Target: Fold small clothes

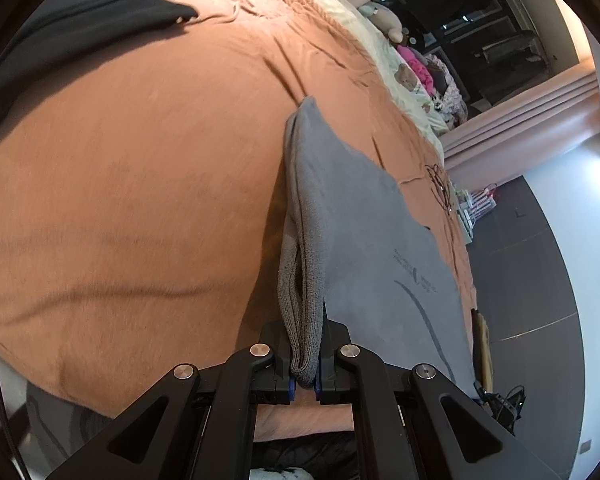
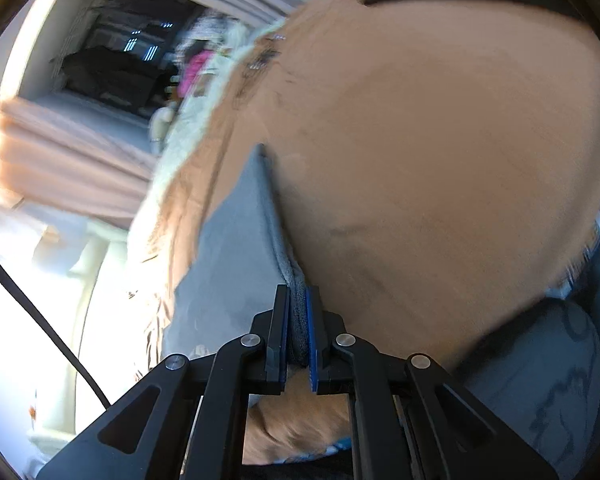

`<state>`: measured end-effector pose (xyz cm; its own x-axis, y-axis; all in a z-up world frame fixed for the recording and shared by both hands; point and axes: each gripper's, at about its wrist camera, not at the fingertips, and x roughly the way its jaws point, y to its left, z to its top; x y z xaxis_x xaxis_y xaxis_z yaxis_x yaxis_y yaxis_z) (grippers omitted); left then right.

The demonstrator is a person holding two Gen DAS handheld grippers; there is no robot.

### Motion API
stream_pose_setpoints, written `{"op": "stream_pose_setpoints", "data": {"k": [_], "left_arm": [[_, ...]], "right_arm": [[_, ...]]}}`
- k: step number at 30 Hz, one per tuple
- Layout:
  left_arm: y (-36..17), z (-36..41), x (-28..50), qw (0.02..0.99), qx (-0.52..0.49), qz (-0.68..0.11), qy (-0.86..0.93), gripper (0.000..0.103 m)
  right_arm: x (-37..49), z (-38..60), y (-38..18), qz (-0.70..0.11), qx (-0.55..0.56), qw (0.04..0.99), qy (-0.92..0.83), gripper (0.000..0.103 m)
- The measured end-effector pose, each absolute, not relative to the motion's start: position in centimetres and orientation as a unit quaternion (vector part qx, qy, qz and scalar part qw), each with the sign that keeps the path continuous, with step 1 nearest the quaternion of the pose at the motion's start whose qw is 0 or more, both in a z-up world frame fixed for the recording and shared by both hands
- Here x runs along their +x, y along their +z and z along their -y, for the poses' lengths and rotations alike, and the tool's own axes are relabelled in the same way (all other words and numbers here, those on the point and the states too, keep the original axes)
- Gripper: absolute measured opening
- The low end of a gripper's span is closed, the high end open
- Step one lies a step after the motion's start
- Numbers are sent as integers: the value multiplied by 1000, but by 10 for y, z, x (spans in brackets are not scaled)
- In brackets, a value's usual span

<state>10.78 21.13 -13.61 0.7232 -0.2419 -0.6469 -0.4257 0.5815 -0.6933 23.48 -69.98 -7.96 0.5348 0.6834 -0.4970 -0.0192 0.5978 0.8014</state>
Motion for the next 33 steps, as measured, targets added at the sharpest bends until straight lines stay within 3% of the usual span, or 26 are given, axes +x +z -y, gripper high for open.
{"op": "stream_pose_setpoints", "data": {"k": [10, 17, 22, 33], "left_arm": [[-160, -212, 114, 808, -467, -357, 50, 6], [-169, -216, 111, 805, -476, -353, 37, 10], [-172, -216, 109, 807, -484, -338, 23, 25], [-176, -213, 109, 817, -473, -329, 15, 26]], "right_arm": [[234, 712, -5, -386, 327, 840, 197, 6], [231, 612, 15, -402, 206, 859, 241, 6], [240, 544, 27, -414, 125, 863, 262, 6], [224, 427, 23, -426, 7, 862, 273, 5]]}}
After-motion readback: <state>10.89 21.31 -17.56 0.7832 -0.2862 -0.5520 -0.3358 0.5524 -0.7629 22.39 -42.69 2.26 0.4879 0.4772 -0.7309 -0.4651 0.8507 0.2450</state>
